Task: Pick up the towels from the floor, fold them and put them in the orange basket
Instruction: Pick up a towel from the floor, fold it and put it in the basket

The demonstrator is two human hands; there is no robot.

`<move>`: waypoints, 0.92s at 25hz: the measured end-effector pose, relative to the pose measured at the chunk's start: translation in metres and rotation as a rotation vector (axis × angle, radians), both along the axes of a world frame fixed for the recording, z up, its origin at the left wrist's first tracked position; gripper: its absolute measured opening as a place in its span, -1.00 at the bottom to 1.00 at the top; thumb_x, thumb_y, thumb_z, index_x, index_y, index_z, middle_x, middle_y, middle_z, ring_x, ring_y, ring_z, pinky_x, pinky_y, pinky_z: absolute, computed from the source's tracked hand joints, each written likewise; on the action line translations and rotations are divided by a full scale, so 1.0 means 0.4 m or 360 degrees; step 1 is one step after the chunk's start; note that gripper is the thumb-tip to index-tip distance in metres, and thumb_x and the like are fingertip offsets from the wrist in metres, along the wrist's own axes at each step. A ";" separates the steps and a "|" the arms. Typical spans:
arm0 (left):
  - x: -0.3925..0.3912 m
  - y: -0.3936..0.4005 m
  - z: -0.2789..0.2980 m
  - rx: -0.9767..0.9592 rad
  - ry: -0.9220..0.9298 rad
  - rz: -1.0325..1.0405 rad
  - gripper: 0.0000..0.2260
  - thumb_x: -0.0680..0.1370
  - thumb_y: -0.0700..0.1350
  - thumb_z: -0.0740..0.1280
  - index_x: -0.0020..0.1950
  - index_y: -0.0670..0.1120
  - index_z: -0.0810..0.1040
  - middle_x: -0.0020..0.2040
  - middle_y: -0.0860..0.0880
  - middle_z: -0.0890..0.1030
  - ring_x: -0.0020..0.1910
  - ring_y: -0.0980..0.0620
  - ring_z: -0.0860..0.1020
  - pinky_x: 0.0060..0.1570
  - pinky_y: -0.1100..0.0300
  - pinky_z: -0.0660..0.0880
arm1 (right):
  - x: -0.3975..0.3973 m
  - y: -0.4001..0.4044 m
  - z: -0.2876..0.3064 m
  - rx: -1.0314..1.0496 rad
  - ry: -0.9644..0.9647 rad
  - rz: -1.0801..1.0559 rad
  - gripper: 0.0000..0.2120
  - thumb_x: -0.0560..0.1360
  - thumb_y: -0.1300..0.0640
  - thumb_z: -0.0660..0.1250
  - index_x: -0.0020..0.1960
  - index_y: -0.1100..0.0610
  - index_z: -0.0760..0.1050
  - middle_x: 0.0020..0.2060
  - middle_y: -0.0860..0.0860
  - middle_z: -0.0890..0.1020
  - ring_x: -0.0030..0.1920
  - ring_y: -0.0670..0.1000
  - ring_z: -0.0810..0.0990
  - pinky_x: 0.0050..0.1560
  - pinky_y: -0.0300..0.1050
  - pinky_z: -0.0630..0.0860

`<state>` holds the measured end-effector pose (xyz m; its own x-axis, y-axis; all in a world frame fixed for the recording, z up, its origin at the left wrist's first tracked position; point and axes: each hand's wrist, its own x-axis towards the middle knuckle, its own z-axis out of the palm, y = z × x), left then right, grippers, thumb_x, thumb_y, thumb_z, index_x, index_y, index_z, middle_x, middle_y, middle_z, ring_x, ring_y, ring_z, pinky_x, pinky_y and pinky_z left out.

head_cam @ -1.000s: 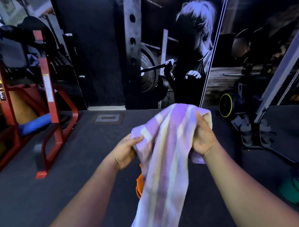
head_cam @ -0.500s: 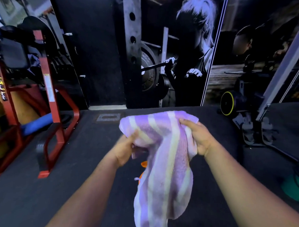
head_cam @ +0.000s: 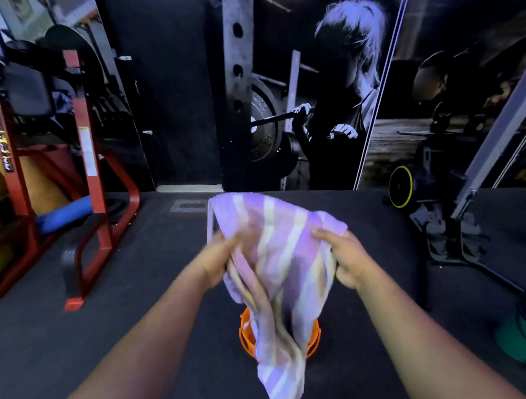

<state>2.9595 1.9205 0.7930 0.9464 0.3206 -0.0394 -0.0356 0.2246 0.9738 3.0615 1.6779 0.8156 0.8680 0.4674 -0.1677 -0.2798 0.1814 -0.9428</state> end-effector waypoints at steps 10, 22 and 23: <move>0.022 0.042 0.066 -0.0195 -0.0056 -0.0060 -0.54 0.53 -0.02 0.46 0.35 -0.23 0.53 0.16 -0.25 0.67 0.11 -0.18 0.66 0.09 -0.09 0.62 | -0.016 -0.010 -0.047 -0.0335 -0.0260 0.0402 -0.85 0.56 0.22 0.42 -0.18 0.07 0.58 -0.37 -0.03 0.64 -0.37 -0.07 0.55 -0.32 -0.20 0.49; -0.039 0.085 -0.085 0.0897 0.0818 -0.0009 -0.56 0.41 0.08 0.59 0.00 -0.24 0.58 -0.15 -0.14 0.61 -0.28 -0.02 0.57 -0.26 0.10 0.49 | 0.074 -0.003 -0.119 -0.0827 -0.0631 0.0086 -0.81 0.50 0.28 0.40 0.03 0.06 0.70 -0.07 0.05 0.76 -0.05 0.04 0.71 0.01 -0.02 0.60; -0.042 0.091 -0.091 0.0751 0.0845 0.0121 -0.60 0.47 0.02 0.56 0.05 -0.28 0.59 -0.16 -0.17 0.61 -0.30 -0.05 0.56 -0.30 0.11 0.49 | 0.082 0.001 -0.116 -0.0813 -0.0644 -0.0043 -0.79 0.49 0.21 0.35 0.03 0.03 0.71 -0.09 0.02 0.76 -0.05 0.03 0.71 0.00 -0.04 0.59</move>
